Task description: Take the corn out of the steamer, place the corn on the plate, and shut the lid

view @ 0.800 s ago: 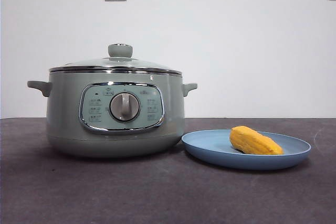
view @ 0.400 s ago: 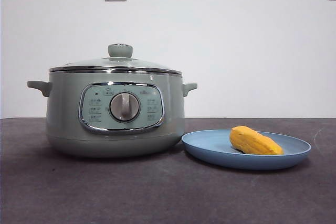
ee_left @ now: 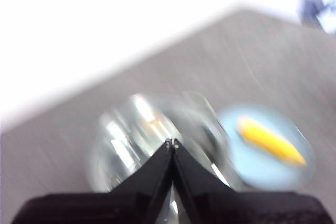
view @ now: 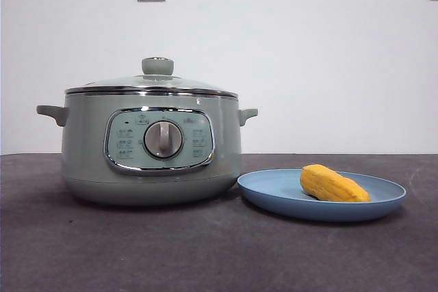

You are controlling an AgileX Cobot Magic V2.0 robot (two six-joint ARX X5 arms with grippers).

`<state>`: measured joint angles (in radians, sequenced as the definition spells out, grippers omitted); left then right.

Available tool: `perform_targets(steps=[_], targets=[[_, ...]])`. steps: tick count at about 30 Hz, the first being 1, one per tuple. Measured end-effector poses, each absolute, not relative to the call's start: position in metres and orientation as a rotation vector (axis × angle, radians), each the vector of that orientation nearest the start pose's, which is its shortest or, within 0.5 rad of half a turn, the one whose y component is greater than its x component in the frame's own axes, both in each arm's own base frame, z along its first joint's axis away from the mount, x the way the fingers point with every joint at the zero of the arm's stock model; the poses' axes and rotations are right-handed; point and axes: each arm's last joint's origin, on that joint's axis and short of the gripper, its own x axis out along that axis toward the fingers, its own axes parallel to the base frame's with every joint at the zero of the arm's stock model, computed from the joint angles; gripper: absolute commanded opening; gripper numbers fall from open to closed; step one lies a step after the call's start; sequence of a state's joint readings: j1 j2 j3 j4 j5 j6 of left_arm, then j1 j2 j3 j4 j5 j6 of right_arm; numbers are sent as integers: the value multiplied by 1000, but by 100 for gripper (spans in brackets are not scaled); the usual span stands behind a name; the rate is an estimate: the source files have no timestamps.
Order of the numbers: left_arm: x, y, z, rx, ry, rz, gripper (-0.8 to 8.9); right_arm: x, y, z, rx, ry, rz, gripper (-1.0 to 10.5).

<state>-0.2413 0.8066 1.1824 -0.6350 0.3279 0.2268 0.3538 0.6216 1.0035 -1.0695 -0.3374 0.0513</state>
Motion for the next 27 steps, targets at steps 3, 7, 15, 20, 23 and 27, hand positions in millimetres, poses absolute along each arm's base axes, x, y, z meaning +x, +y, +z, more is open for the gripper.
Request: perform_targets(steps=[3, 7, 15, 20, 23, 27], targets=[[120, -28, 408, 224, 11, -508, -4, 75, 38, 344, 42, 718, 645, 1], [107, -16, 374, 244, -98, -367, -4, 75, 38, 344, 42, 718, 645, 1], [98, -3, 263, 212, 5, -111, -4, 75, 38, 344, 42, 718, 645, 1], [96, -1, 209, 162, 68, -65, -4, 75, 38, 344, 42, 718, 645, 1], [97, 0, 183, 126, 104, -48, -4, 75, 38, 344, 42, 718, 645, 1], [98, 0, 157, 86, 136, -44, -4, 75, 38, 344, 42, 718, 645, 1]])
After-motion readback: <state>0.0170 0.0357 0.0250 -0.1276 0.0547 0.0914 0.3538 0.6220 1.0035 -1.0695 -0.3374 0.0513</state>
